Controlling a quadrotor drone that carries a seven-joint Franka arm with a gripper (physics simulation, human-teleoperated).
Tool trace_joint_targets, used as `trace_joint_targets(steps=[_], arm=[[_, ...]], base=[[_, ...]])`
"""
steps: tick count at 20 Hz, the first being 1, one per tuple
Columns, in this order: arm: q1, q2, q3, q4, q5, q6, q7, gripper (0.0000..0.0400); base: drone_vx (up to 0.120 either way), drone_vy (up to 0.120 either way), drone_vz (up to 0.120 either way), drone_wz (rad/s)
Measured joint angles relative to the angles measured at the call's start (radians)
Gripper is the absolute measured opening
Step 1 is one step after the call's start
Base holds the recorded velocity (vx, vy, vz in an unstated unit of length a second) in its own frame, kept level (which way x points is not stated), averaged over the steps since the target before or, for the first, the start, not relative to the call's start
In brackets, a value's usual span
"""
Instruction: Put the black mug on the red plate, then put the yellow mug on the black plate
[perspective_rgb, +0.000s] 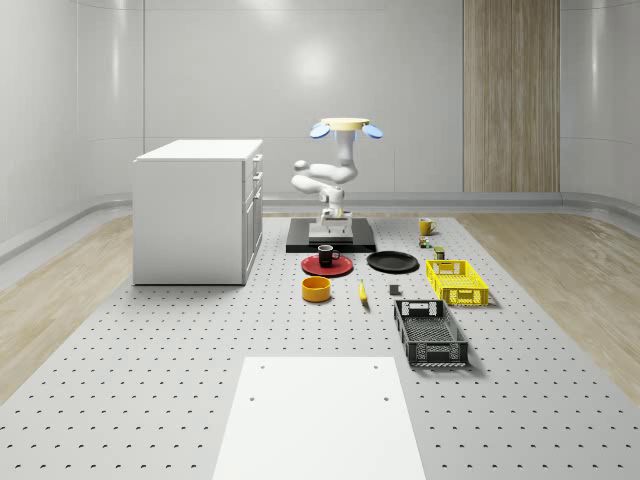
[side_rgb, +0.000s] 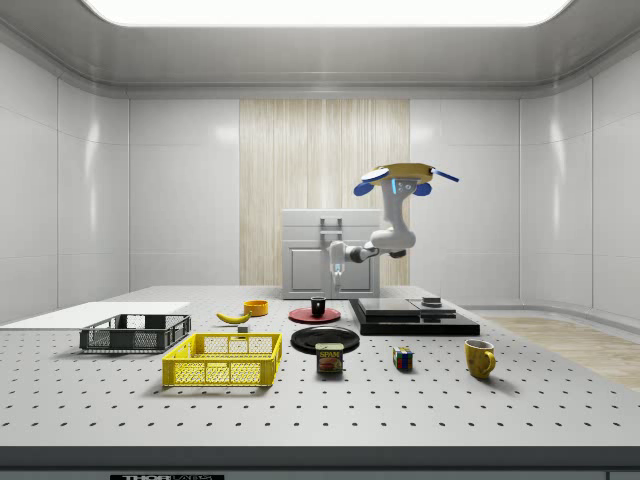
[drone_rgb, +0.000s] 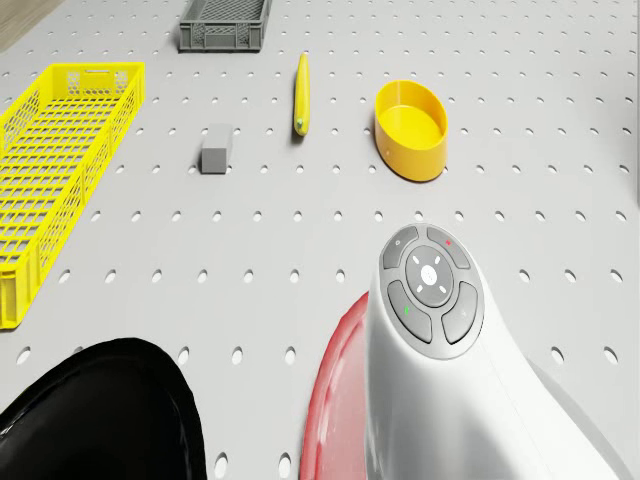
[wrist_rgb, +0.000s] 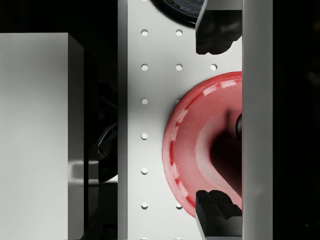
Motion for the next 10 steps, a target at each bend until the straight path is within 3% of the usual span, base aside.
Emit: trace_joint_targets(steps=[10], arm=[[0.0, 0.001, 0.0, 0.0, 0.0, -0.001, 0.0, 0.04]], base=[[-0.12, 0.12, 0.0, 0.0]])
